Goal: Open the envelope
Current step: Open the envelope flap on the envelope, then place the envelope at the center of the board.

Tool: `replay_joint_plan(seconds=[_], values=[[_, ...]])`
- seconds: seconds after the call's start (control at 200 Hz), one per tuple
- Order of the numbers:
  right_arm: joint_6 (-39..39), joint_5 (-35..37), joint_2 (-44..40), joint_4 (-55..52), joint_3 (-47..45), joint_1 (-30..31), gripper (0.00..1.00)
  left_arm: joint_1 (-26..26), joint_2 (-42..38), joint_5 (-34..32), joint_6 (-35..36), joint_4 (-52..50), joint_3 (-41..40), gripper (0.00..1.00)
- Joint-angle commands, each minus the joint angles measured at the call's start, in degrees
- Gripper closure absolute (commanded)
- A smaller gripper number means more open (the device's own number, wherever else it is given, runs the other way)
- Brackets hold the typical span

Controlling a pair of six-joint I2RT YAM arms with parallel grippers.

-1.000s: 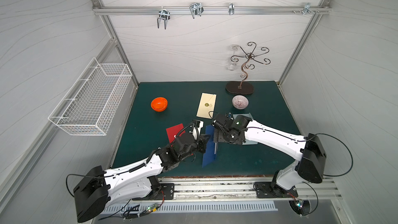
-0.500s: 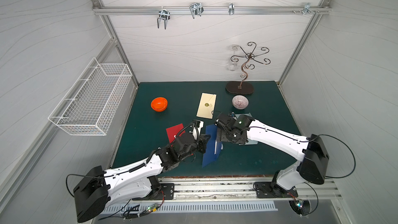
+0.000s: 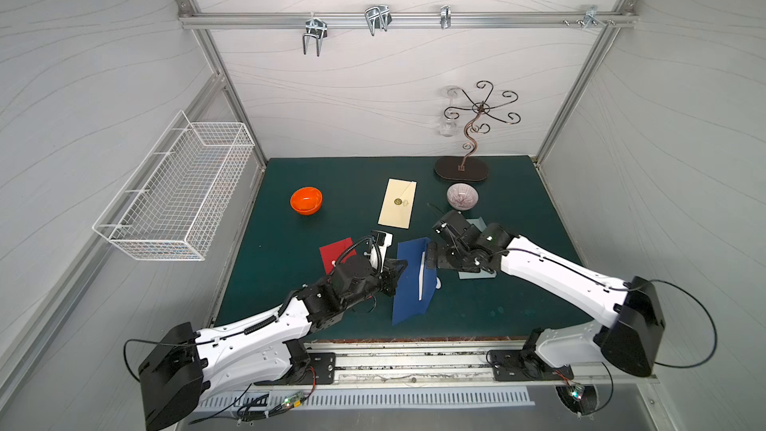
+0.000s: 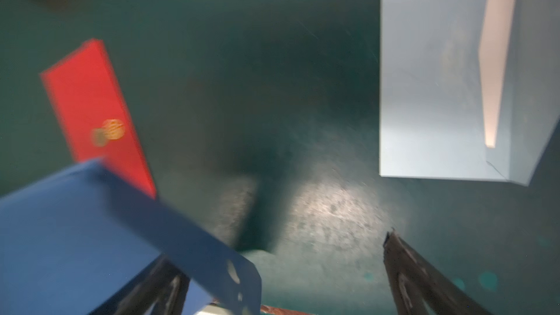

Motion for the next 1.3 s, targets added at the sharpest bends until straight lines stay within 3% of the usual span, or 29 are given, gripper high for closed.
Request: replay_joint_plan(seconds=[0.0,0.295,0.425,0.53,0.73,1.051,1.296], values=[[-4.2,-1.6,-6.4,5.8,-2.8,0.6,0.01,-0.2,-0.6,-1.4,-3.0,0.2,4.5,1.00],[-7.7,1.1,-21.6,10.5,-11.4,0.7,0.01,3.3,-3.2,-1.3,-9.2,-4.1,7.4,1.00],[-4.7,3.8,-26.0,13.4,-17.7,0.6,0.01,8.0,-5.8,1.0,-15.8,-3.4,6.1,1.00],[-0.8,5.5,-26.4,10.1,-17.4,0.3,0.01,9.9,-8.0,1.4,-19.6,-0.4,4.0,1.00],[-3.6,-1.9,-26.0,12.9,-17.4,0.5,0.01,10.7,-10.6,0.4,-23.8,1.4,2.2,1.00],[-7.5,-14.1,-28.0,27.5,-20.8,2.1,0.02,11.5,-13.5,-1.7,-29.5,-0.3,1.1,1.00],[-8.0,-15.8,-25.8,30.0,-21.5,3.1,0.05,11.8,-10.4,7.0,-29.7,8.0,1.6,1.00]])
